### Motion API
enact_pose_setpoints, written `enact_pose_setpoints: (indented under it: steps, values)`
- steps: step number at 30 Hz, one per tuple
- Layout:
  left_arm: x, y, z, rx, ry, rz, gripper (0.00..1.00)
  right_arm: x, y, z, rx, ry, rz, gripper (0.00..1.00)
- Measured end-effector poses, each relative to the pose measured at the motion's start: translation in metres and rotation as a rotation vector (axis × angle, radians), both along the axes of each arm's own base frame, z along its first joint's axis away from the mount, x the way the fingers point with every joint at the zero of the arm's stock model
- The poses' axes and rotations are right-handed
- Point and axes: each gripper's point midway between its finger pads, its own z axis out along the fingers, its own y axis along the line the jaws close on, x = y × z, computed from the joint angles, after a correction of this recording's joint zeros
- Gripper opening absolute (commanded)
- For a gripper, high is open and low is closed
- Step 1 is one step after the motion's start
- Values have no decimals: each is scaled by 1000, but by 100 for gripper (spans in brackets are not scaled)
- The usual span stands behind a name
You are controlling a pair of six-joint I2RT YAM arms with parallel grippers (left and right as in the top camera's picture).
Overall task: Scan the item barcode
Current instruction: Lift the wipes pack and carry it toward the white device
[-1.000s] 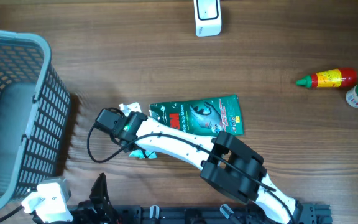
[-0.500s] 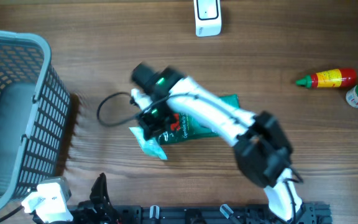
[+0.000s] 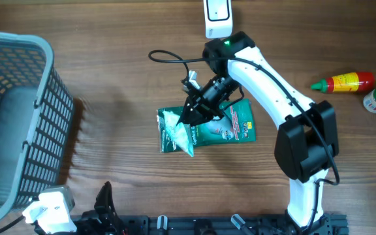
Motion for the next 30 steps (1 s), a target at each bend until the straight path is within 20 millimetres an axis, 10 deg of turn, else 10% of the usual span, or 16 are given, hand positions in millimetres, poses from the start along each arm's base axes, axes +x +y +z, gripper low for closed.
enact_pose_setpoints:
  steps: [14, 19, 30]
  values:
    - [0, 0, 0, 0, 0, 0, 100, 28, 11, -51, 324, -459, 144, 4]
    - [0, 0, 0, 0, 0, 0, 100, 46, 5, -83, 107, -428, 64, 4]
    - [0, 0, 0, 0, 0, 0, 100, 53, 38, -71, 614, -371, 4, 4]
